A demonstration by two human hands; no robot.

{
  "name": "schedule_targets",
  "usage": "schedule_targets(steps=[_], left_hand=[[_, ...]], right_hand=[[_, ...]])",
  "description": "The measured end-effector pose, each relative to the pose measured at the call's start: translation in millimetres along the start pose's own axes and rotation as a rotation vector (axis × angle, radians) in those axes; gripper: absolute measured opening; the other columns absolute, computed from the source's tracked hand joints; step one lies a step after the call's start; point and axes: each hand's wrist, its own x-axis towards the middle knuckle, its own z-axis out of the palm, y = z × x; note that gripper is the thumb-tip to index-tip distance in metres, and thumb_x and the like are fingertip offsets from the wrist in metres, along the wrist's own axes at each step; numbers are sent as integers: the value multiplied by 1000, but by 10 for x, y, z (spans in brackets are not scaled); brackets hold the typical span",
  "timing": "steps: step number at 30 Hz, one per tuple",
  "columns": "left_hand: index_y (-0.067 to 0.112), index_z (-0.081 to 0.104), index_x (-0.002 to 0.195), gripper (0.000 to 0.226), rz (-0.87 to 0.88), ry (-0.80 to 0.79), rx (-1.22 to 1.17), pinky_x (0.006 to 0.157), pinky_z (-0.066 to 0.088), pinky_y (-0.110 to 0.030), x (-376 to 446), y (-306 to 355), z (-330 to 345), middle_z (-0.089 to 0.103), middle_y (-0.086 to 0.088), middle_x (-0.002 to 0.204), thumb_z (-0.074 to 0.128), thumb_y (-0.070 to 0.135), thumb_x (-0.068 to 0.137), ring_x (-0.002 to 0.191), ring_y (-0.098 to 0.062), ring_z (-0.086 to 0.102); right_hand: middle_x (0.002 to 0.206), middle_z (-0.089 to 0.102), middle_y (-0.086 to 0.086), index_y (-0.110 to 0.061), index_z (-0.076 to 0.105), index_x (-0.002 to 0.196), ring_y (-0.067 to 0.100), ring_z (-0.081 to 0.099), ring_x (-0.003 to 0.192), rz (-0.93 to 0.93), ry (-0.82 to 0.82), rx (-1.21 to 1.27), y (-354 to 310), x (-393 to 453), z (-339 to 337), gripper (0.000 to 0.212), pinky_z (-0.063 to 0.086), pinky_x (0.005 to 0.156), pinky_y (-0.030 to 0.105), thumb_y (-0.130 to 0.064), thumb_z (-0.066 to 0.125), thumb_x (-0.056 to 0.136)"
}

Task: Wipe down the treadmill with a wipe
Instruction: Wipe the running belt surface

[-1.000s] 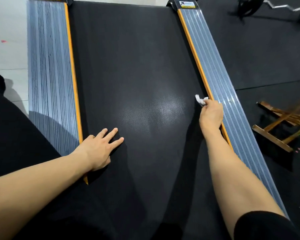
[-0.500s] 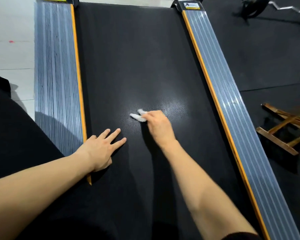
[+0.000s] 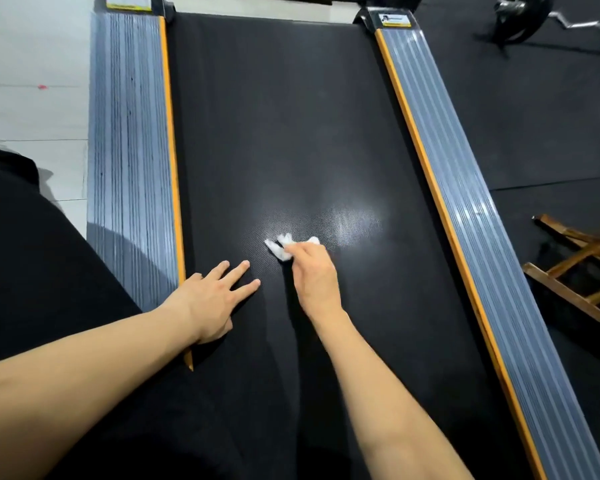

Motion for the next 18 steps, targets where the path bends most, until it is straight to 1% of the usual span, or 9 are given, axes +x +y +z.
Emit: schedule_targets(steps=[1, 3, 5, 6, 8, 10, 13, 15, 18], left_hand=[[35, -15, 161, 81, -1, -5, -4, 110, 39, -40, -2, -1, -2, -24, -3, 169, 42, 40, 104, 158, -31, -5], [35, -15, 161, 81, -1, -7, -13, 110, 39, -41, -2, -3, -6, -25, -3, 169, 42, 40, 104, 158, -32, -5], [35, -15, 161, 81, 0, -10, -28, 110, 40, -41, -7, -8, -6, -25, -3, 169, 43, 39, 104, 158, -31, -6], [36, -14, 161, 80, -4, -12, -37, 110, 40, -41, -5, -10, -8, -24, -2, 169, 43, 39, 104, 158, -31, -6], [36, -11, 162, 79, -10, -15, -58, 110, 40, -42, 3, -9, -24, -22, -1, 169, 43, 37, 104, 158, -31, -4], [36, -9, 162, 79, -16, -33, -70, 111, 39, -43, 1, -5, -59, -22, -1, 170, 44, 36, 104, 158, -31, -4], [33, -10, 163, 83, -2, -58, -34, 114, 36, -45, -36, 1, -58, -23, -4, 169, 47, 36, 103, 158, -32, -4], [30, -5, 164, 84, 60, -91, 26, 116, 36, -46, -87, 40, -20, -17, -9, 170, 50, 38, 101, 158, -32, 1], [31, 6, 164, 81, 165, -197, 48, 119, 33, -48, -151, 111, 30, -1, -13, 170, 55, 39, 99, 156, -31, 12]], right_hand=[[107, 72, 0, -18, 72, 116, 19, 60, 94, -68, -50, -36, 11, -6, -27, 30, 49, 97, 36, -9, 51, 97], [107, 71, -9, -21, 73, 119, 15, 62, 94, -114, -85, -136, 298, 60, -216, 30, 49, 91, 23, -12, 53, 98], [90, 68, -11, -19, 75, 105, 10, 61, 84, 119, -94, -259, 696, 141, -589, 26, 43, 77, 6, -11, 53, 96], [87, 66, -7, -15, 74, 103, 14, 61, 83, 276, -64, -302, 900, 158, -756, 25, 44, 76, 9, -9, 51, 95], [98, 67, 12, -9, 73, 111, 32, 59, 89, 515, 108, -392, 1191, 173, -876, 29, 48, 78, 36, 1, 52, 93], [94, 66, 23, -3, 74, 105, 44, 57, 83, 618, 227, -384, 1167, 208, -668, 28, 46, 72, 45, 7, 54, 87], [76, 66, 19, -3, 73, 89, 39, 61, 66, 334, 215, -253, 434, 337, -119, 20, 42, 67, 42, 0, 55, 81], [74, 69, 14, -7, 75, 89, 32, 63, 67, 51, 40, -54, -185, 337, 244, 26, 47, 66, 39, -12, 49, 86], [88, 70, 11, -6, 76, 98, 27, 61, 81, -234, -268, 100, -717, 268, 567, 35, 52, 74, 38, -9, 44, 85]])
